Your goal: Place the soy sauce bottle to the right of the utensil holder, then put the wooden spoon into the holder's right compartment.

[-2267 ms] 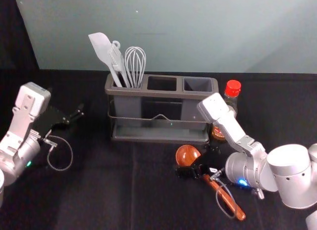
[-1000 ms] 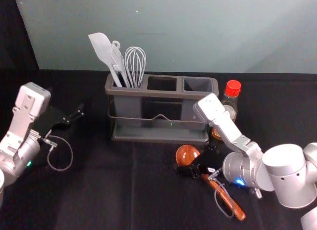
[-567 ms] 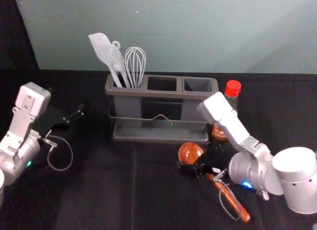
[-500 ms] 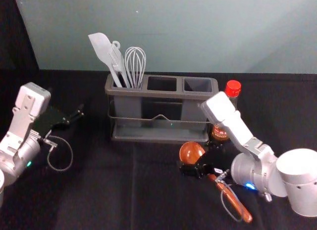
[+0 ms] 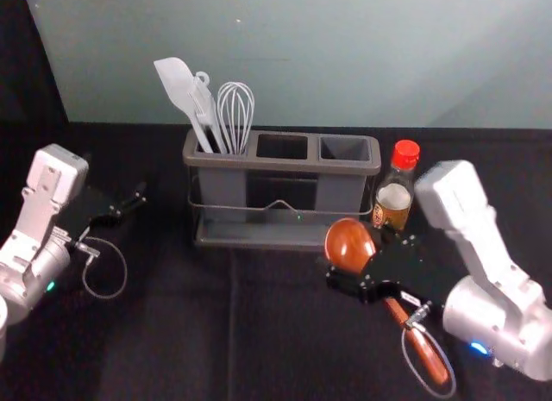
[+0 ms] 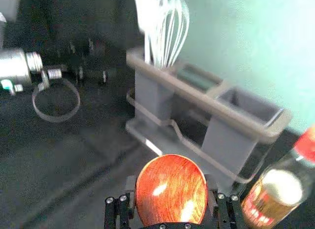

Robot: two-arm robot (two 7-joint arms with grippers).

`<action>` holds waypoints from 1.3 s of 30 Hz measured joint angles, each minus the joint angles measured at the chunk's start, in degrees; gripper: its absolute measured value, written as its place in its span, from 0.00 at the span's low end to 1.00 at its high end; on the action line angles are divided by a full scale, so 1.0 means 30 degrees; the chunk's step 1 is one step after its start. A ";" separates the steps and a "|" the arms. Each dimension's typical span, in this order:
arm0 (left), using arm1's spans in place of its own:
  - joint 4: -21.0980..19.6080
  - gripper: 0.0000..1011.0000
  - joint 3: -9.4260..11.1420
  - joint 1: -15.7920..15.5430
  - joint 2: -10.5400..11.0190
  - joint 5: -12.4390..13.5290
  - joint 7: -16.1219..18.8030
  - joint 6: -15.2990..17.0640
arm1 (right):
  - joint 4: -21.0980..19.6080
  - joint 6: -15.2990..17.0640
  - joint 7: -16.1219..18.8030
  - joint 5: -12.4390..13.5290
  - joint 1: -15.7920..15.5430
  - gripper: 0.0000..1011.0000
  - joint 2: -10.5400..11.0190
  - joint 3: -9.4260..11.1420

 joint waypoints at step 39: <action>0.0000 0.99 0.0001 0.0001 0.0000 0.0000 -0.0001 0.0000 | 0.0278 -1.1405 -0.0752 0.3507 -0.3205 0.83 -0.0475 0.2771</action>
